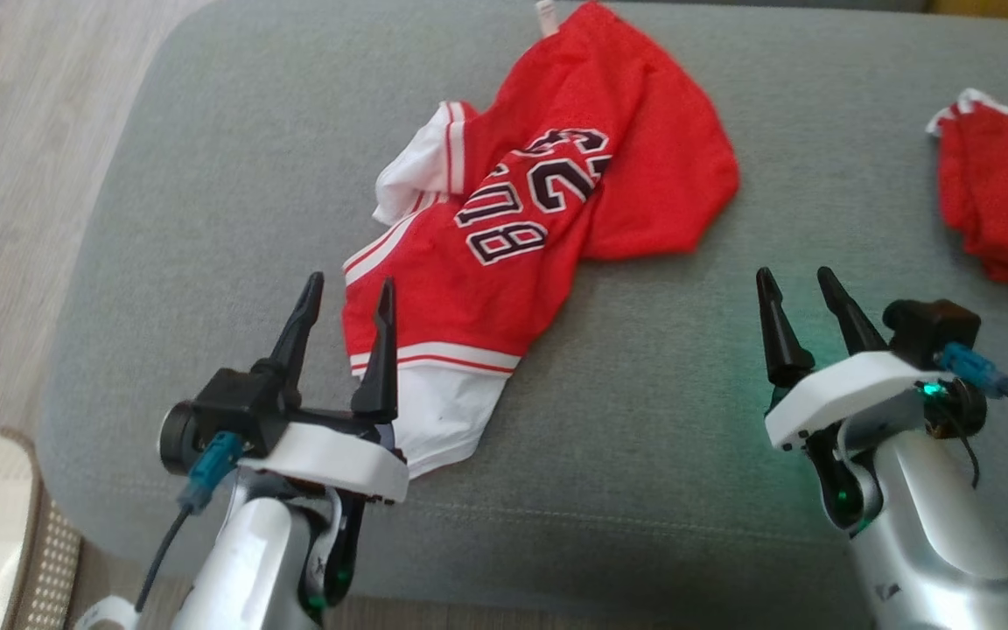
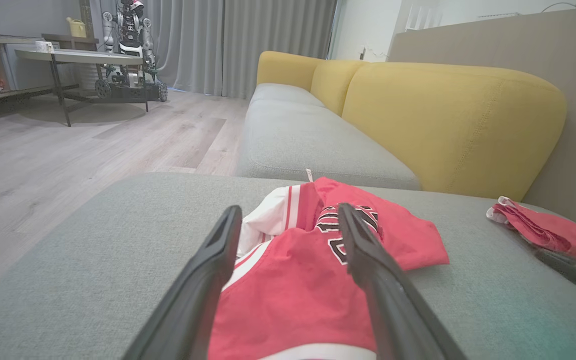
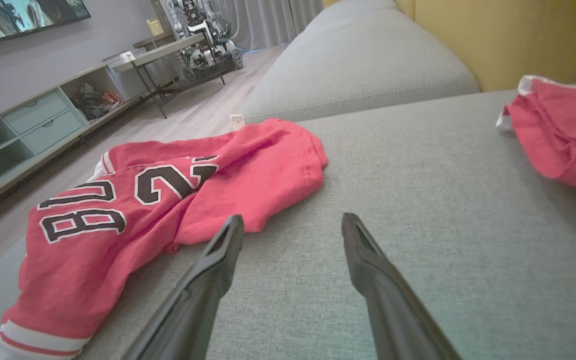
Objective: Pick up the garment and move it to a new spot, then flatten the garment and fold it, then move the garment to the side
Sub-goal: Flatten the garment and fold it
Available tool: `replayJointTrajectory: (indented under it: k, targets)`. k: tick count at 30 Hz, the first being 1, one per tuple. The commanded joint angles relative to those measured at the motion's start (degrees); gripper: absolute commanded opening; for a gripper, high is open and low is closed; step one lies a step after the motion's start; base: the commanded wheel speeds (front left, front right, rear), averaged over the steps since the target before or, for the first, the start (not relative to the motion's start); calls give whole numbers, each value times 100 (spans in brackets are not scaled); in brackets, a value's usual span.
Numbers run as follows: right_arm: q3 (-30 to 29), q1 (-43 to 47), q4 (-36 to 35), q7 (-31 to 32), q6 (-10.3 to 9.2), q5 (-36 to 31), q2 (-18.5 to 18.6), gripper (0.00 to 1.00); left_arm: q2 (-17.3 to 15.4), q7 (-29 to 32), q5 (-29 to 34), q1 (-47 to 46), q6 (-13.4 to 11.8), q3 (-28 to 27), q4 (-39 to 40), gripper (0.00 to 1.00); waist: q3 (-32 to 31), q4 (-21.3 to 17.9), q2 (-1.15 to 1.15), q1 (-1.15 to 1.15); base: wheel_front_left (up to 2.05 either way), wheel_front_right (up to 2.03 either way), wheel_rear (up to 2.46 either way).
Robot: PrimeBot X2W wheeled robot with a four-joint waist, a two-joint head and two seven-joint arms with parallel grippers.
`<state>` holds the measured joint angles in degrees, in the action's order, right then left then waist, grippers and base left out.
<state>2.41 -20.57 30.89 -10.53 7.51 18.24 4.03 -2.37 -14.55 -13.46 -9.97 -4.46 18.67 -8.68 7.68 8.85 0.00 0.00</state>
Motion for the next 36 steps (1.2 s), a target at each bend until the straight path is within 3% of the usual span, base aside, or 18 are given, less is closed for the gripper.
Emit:
replayJointTrajectory:
  k: [1,10,21,22,23,36]
  targets:
    - [106,-243,-200,21,-2,28,-51,100,-51,-45,36,-260,19,-142,194,100,94,94,0,0,0,0,0]
    - [-222,-973,377,551,-2,524,-98,100,-51,-45,-73,-417,-57,83,206,100,496,614,0,0,0,0,0]
    - [-1023,-2065,1987,847,-2,573,-39,100,-51,-45,-227,-545,-163,313,241,100,821,1163,0,0,0,0,0]
    - [-1064,-2141,2101,854,-2,587,-42,55,-51,-45,-233,-549,-171,322,241,100,831,1181,0,0,0,0,0]
    - [-1086,-2209,2197,832,-2,578,-41,0,-51,-45,-239,-552,-178,331,241,100,837,1196,0,0,0,0,0]
    - [-491,-2233,2270,160,-2,-397,430,0,-51,-45,-186,-422,-182,256,150,100,373,841,0,0,0,0,0]
